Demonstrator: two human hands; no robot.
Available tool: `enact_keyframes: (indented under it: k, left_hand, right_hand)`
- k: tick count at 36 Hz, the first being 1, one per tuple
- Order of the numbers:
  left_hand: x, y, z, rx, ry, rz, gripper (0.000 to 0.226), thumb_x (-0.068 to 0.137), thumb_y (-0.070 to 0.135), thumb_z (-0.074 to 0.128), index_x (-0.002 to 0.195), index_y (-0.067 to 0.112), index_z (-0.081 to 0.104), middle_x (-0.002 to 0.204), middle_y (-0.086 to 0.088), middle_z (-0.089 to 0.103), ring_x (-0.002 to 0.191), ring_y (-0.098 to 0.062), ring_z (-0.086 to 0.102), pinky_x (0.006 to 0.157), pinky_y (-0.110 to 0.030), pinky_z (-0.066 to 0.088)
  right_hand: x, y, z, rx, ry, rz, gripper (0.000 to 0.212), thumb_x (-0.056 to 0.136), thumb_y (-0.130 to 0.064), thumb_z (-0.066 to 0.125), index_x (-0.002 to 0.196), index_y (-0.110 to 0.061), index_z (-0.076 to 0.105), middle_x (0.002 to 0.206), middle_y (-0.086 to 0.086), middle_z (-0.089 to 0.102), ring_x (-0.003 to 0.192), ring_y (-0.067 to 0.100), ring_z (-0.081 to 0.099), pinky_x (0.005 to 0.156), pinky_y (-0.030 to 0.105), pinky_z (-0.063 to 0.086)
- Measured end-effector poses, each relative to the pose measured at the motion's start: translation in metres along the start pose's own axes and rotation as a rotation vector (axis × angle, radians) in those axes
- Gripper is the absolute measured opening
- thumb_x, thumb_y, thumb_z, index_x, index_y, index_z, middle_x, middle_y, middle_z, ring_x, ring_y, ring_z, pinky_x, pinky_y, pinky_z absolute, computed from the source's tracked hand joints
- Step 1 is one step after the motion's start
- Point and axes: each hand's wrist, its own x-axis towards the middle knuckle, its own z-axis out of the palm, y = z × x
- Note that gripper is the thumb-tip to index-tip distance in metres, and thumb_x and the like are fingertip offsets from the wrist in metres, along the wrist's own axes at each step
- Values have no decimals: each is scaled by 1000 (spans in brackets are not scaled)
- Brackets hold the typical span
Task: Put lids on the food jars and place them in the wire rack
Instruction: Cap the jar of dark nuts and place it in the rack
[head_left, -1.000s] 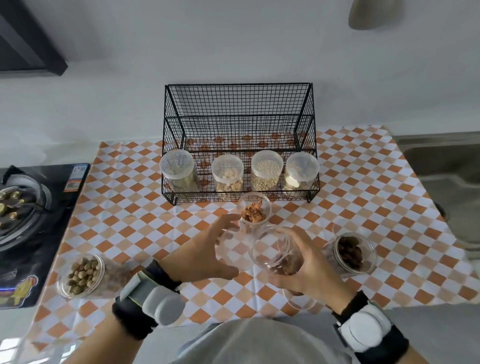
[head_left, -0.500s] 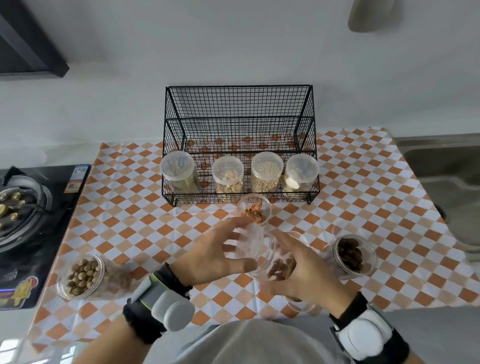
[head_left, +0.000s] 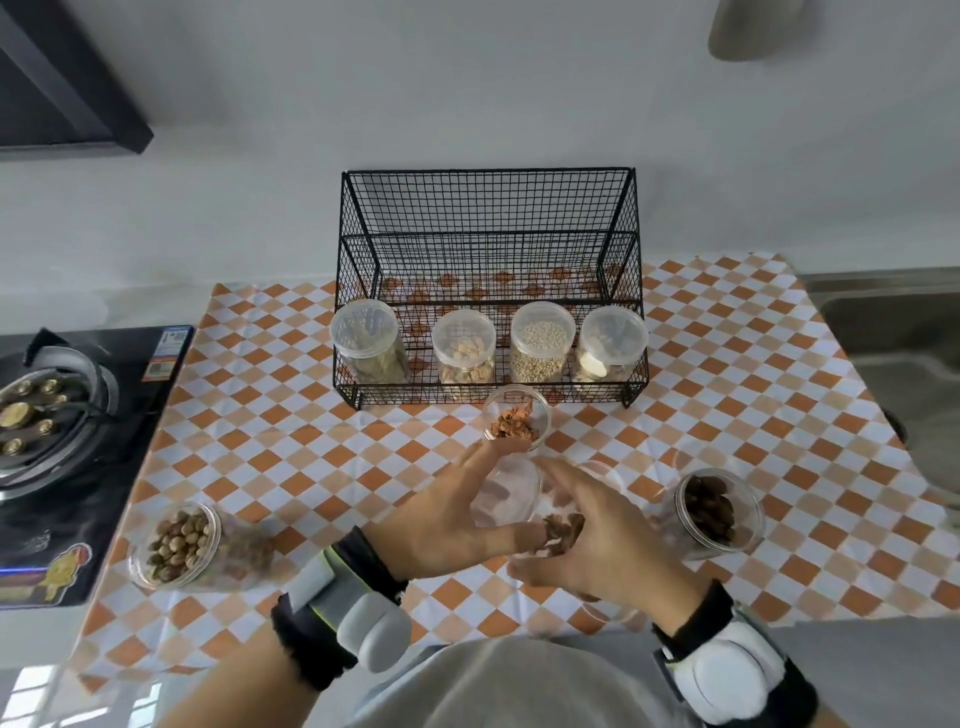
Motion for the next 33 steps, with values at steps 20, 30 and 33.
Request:
enact_keyframes:
  k: [20,30,33]
  left_hand:
    - [-2,-6,-23,-511,305,-128,68,69,51,77,130,27,57,125,-19,57,99,-40,68,73,-49,63]
    - [-5,5,-29,-553,206,-312,18,99,49,56,105,31,58,108,3,65,83,-16,76,82,-35,63]
    - [-4,12,-29,-522,236,-340,44,102,49,49,122,12,62,101,21,54,83,-34,74,74,-43,63]
  right_hand:
    - [-7,19,-9,502,-9,55,89,65,-46,90,141,-44,43,135,-16,63,125,10,62,105,38,53]
    - [-4,14,-10,531,113,-19,89,64,-18,97,137,-35,49,127,-17,63,118,14,66,91,32,59]
    - [-3,12,-11,538,127,-28,88,63,-30,98,136,-41,50,127,-16,64,116,16,67,91,34,59]
